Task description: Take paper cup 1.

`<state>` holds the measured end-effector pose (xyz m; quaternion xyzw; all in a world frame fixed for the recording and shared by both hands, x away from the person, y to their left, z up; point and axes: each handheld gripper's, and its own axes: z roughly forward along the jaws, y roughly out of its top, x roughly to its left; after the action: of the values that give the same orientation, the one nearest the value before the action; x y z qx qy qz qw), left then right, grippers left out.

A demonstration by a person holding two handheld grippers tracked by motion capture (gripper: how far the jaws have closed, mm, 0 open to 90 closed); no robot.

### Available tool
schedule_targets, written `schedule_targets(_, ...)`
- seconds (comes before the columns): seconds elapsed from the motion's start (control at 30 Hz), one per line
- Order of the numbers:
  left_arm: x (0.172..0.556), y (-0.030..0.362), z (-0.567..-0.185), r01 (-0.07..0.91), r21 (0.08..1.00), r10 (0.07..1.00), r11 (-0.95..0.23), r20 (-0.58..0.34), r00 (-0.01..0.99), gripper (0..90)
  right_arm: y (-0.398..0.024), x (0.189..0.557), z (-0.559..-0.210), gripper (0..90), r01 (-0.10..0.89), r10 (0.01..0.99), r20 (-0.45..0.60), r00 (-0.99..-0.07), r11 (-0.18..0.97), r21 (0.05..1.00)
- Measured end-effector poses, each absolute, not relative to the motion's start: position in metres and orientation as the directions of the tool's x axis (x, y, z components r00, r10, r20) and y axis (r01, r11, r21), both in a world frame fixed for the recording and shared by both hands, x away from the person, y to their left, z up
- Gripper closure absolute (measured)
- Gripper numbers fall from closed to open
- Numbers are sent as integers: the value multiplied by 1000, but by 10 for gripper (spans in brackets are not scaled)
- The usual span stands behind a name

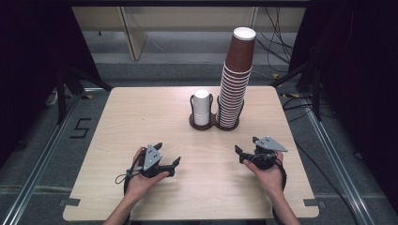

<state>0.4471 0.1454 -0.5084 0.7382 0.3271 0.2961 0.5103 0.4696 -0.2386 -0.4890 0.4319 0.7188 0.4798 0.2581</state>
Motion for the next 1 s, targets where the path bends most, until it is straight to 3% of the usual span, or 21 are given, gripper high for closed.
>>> schedule_targets(0.53, 461, 133, -486, 151, 966, 788, -208, 75, 611, 142, -198, 482, -487, 198, 360, 840, 26, -542, 204, 910)
schedule_targets(1.0, 514, 113, -442, 137, 974, 788, -180, 59, 613, 185, -148, 517, -482, 253, 327, 827, 36, -560, 182, 927)
